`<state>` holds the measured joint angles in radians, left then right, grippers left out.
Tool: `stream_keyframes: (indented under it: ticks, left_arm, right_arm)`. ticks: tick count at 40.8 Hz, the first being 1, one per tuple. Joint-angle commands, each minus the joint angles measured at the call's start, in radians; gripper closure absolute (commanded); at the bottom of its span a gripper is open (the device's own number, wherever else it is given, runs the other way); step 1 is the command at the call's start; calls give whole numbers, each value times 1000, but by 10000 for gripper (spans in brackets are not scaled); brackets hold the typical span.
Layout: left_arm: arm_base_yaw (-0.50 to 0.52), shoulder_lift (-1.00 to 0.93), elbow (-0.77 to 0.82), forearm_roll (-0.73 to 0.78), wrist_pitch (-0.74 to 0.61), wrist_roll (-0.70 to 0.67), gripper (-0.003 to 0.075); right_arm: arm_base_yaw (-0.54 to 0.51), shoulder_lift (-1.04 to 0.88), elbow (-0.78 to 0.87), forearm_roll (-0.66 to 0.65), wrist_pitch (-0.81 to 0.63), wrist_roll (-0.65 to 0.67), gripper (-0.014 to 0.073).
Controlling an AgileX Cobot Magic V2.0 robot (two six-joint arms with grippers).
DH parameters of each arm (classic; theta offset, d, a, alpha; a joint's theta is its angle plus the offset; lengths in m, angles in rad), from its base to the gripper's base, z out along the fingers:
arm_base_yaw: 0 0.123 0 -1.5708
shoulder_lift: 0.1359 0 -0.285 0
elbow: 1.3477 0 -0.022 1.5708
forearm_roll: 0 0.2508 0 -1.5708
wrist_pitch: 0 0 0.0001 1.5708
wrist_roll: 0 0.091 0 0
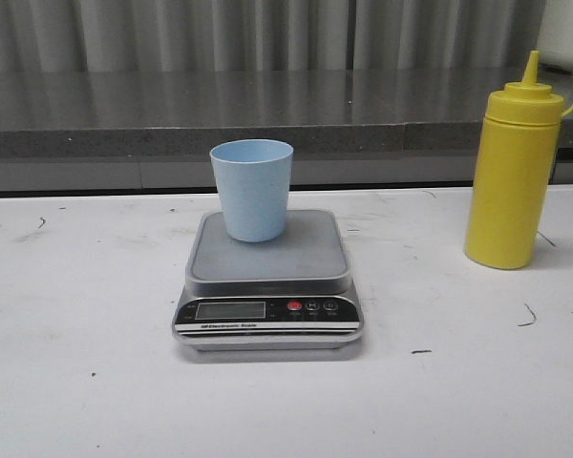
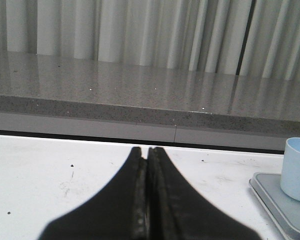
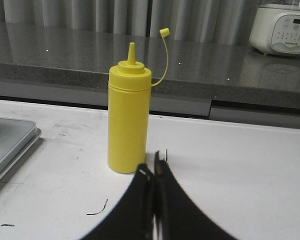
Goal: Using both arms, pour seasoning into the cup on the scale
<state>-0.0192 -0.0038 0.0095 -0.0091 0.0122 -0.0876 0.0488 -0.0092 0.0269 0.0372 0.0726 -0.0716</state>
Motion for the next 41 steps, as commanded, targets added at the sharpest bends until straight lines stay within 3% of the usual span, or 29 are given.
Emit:
stream_keyframes:
  ticks: [1, 8, 41]
  left_arm:
    - [3, -21, 14, -9, -79, -4, 740]
    - [3, -21, 14, -9, -79, -4, 740]
    - [3, -21, 14, -9, -79, -4, 740]
  right_arm:
    - [-7, -20, -3, -10, -91, 5, 662]
    - [-7, -20, -3, -11, -132, 72, 662]
    - [-7, -20, -3, -11, -130, 72, 662]
